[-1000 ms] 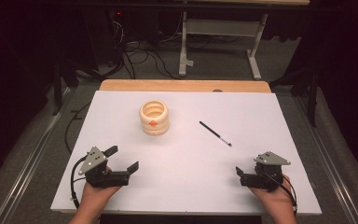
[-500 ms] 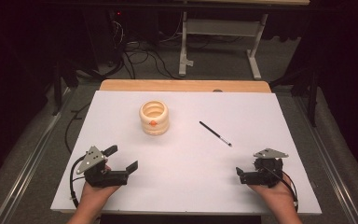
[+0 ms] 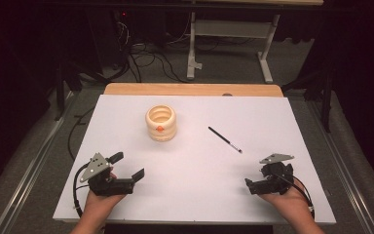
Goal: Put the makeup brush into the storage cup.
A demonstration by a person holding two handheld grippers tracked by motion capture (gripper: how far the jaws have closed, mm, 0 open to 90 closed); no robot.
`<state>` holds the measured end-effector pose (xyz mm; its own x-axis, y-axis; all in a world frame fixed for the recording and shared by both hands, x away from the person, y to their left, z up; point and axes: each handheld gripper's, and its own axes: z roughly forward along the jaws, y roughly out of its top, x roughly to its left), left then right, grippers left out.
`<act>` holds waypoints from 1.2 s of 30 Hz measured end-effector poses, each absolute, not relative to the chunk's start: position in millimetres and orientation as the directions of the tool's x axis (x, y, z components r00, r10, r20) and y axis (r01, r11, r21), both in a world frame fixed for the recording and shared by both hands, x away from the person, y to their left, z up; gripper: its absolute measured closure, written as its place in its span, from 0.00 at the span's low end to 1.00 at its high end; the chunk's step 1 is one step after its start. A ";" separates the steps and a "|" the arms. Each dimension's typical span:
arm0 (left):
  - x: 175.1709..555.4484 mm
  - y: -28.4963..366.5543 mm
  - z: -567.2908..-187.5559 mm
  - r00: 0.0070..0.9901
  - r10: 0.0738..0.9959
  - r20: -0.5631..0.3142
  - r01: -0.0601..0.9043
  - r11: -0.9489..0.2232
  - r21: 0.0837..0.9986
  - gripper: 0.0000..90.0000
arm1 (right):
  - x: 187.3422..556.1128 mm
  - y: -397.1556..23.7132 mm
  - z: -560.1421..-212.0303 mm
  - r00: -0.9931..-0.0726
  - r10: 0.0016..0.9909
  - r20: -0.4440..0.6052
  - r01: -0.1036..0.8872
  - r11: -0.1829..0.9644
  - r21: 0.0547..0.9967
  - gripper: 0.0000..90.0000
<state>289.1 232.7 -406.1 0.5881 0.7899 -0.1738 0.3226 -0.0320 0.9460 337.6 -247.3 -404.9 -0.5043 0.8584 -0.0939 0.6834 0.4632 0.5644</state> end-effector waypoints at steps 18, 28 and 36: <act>286.5 232.7 -406.0 0.586 0.795 -0.158 0.312 -0.042 0.949 0.01 | 352.3 -234.6 -402.1 -0.562 0.822 -0.093 0.728 0.546 0.414 0.01; 286.7 231.2 -406.4 0.590 0.793 -0.152 0.310 -0.049 0.949 0.01 | 364.2 -225.2 -395.4 -0.611 0.784 -0.112 0.726 0.611 0.317 0.02; 286.4 232.5 -405.7 0.593 0.791 -0.150 0.309 -0.052 0.950 0.01 | 378.9 -221.1 -384.1 -0.619 0.780 -0.091 0.737 0.618 0.274 0.04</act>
